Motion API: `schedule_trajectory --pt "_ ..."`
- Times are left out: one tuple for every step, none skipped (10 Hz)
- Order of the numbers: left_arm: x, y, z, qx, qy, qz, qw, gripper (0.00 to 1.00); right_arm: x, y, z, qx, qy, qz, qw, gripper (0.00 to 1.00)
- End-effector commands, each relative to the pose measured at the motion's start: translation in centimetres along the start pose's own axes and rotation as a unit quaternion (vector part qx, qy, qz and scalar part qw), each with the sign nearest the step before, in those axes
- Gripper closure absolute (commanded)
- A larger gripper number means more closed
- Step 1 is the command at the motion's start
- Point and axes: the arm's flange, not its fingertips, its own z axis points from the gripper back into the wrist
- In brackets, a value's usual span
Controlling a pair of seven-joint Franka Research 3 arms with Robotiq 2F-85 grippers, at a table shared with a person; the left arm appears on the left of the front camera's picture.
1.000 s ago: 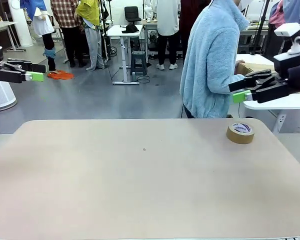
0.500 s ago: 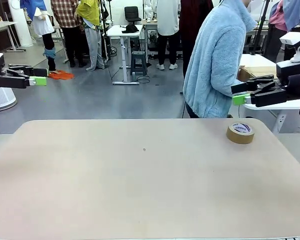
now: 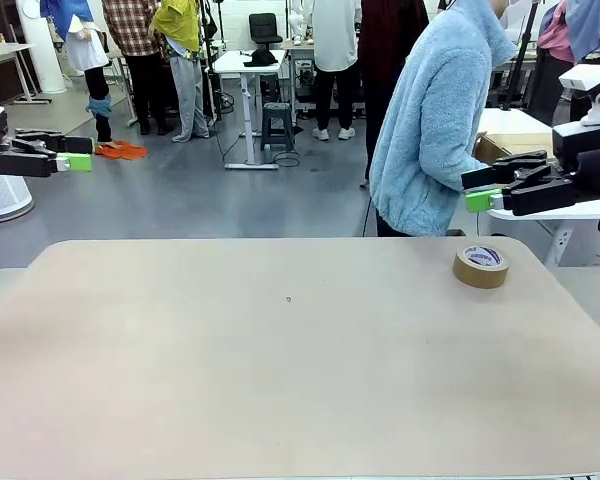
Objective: Wrap the clocks to prevent damage.
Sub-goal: After the human seals the box with tape, release both hands from the side flaps of the Package Box.
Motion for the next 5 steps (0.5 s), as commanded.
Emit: schedule_trajectory --pt "0.09 0.0 0.01 -0.002 -0.002 -0.001 1.0 0.0 -0.03 -0.05 0.05 0.002 -0.001 0.004 1.0 0.0" --pt "0.09 0.0 0.01 -0.002 -0.002 -0.001 1.0 0.0 -0.03 -0.05 0.05 0.002 -0.001 0.004 1.0 0.0" --pt "0.09 0.0 0.01 -0.002 -0.002 -0.001 1.0 0.0 -0.03 -0.05 0.05 0.002 -0.001 0.004 1.0 0.0" --pt "0.09 0.0 0.01 -0.002 -0.002 -0.001 1.0 0.0 -0.03 -0.05 0.05 0.002 -0.001 0.004 1.0 0.0" --pt "0.09 0.0 0.01 -0.002 -0.002 -0.001 1.0 0.0 -0.03 -0.05 0.05 0.002 -0.001 0.004 1.0 0.0"
